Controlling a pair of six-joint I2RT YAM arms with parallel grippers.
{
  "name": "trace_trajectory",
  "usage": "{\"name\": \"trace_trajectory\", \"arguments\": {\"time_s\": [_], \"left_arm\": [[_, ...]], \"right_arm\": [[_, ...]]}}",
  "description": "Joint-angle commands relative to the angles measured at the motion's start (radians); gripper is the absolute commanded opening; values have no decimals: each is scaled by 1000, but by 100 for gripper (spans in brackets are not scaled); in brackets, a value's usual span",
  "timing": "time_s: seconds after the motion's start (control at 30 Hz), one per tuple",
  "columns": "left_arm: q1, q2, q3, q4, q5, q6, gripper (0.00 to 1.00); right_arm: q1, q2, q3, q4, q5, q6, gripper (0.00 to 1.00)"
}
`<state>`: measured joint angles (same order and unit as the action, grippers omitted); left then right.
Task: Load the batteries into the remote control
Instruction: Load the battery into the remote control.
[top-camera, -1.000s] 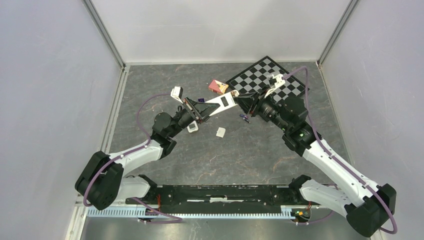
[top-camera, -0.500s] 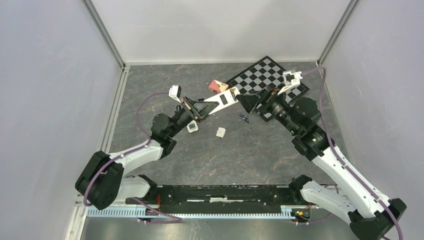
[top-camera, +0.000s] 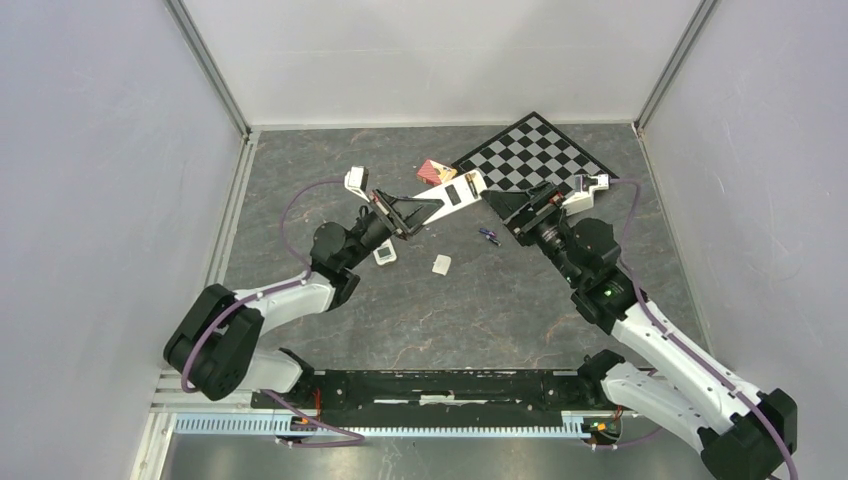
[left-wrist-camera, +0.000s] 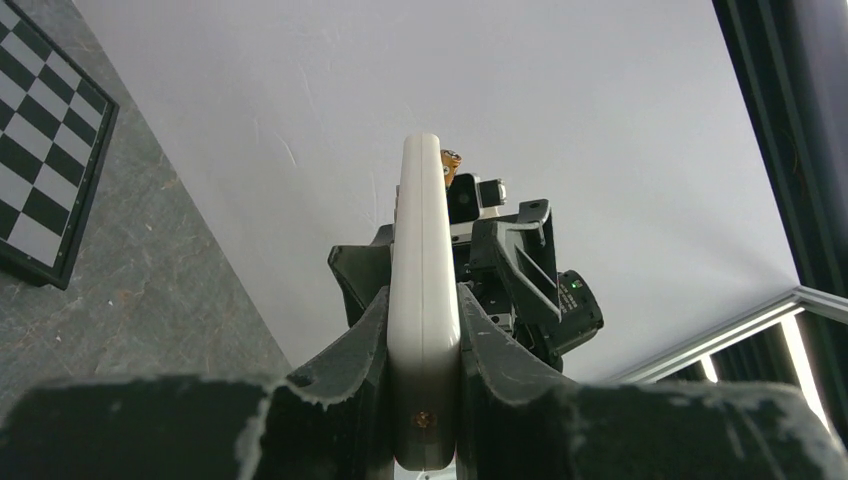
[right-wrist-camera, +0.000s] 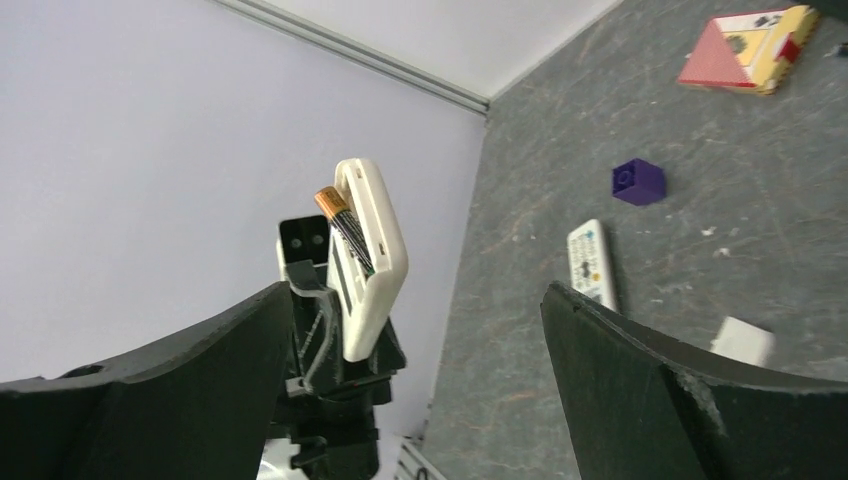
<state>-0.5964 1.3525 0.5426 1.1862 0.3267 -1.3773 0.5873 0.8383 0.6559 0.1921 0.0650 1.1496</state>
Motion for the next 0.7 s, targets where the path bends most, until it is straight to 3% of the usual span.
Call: {"name": "trace_trajectory", "arguments": {"time_s": [0.0, 0.67], "left_arm": [[-5, 24, 54, 98, 23, 50, 2], [-5, 65, 98, 74, 117, 125, 2]], "right_arm": [[3, 35, 16, 148, 16, 144, 98], [5, 188, 114, 224, -5, 189, 98]]}}
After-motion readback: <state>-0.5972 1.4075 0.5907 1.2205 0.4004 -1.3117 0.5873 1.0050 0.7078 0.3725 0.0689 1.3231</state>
